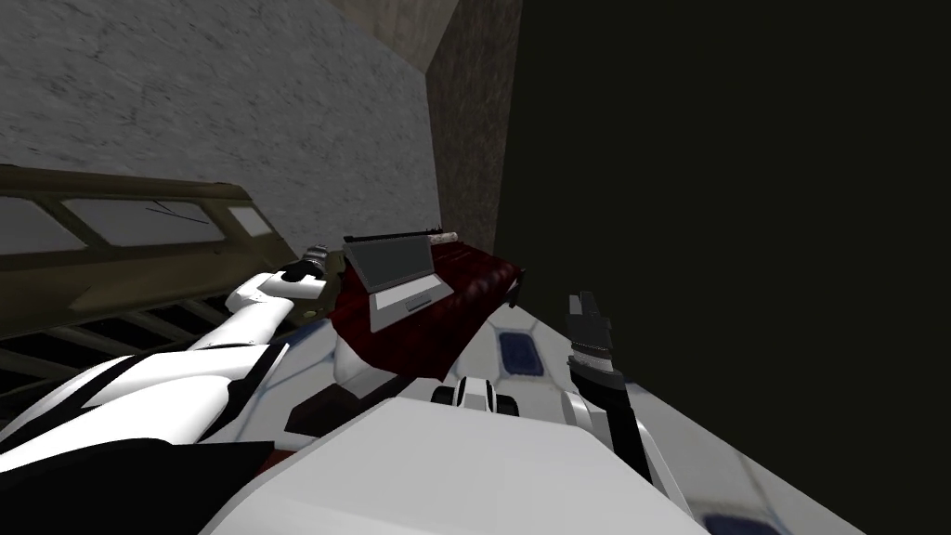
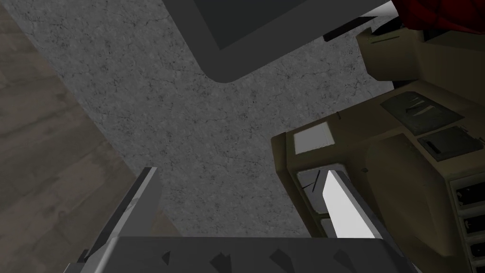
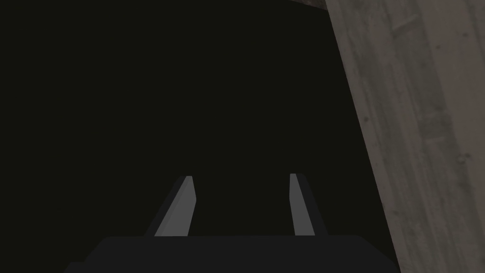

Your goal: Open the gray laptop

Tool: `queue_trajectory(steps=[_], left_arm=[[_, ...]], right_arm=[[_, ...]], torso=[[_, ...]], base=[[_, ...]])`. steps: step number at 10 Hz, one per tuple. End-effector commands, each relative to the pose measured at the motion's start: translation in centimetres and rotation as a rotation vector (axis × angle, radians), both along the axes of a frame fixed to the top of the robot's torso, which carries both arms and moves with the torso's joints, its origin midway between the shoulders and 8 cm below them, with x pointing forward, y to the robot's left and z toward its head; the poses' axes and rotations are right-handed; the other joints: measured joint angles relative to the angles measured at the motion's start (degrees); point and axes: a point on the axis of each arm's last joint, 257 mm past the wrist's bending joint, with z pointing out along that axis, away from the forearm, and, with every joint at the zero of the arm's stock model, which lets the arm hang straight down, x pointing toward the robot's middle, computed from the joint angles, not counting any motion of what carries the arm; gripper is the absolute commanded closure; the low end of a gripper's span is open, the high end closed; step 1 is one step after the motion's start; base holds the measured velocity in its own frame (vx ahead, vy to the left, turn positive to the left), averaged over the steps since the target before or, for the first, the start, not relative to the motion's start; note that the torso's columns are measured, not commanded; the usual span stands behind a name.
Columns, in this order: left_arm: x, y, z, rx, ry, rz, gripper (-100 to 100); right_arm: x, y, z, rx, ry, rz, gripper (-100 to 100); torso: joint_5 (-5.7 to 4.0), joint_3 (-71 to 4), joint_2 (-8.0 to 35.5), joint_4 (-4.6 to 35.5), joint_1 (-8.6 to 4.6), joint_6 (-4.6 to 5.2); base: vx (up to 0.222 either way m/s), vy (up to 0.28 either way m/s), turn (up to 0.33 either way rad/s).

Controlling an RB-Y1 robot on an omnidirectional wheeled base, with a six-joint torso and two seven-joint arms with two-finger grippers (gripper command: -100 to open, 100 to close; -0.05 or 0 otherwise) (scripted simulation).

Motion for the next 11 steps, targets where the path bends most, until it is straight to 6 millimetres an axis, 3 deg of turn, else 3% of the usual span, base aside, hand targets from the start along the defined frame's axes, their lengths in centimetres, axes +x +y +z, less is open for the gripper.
queue_trajectory(steps=[1,5,9,11], left_arm=[[-1.2,2.0,0.0,-0.029,0.007,0.049,-100],[-2.8,4.4,-0.7,-0.073,0.022,0.113,-100],[-5.8,7.8,-1.6,-0.151,0.039,0.22,-100],[-6.2,8.2,-1.7,-0.159,0.041,0.233,-100]], right_arm=[[0.0,0.0,0.0,0.0,0.0,0.0,0],[0.0,0.0,0.0,0.0,0.0,0.0,0],[0.0,0.0,0.0,0.0,0.0,0.0,0],[0.0,0.0,0.0,0.0,0.0,0.0,0]], torso=[[0.01,0.0,0.0,0.0,0.01,-0.03],[0.01,0.0,0.0,0.0,0.0,0.0],[0.0,0.0,0.0,0.0,0.02,-0.02],[0.01,0.0,0.0,0.0,0.02,-0.02]], base=[[0.046,-0.014,-0.088],[0.054,-0.01,-0.081],[0.07,-0.012,-0.096],[0.058,-0.01,-0.038]])
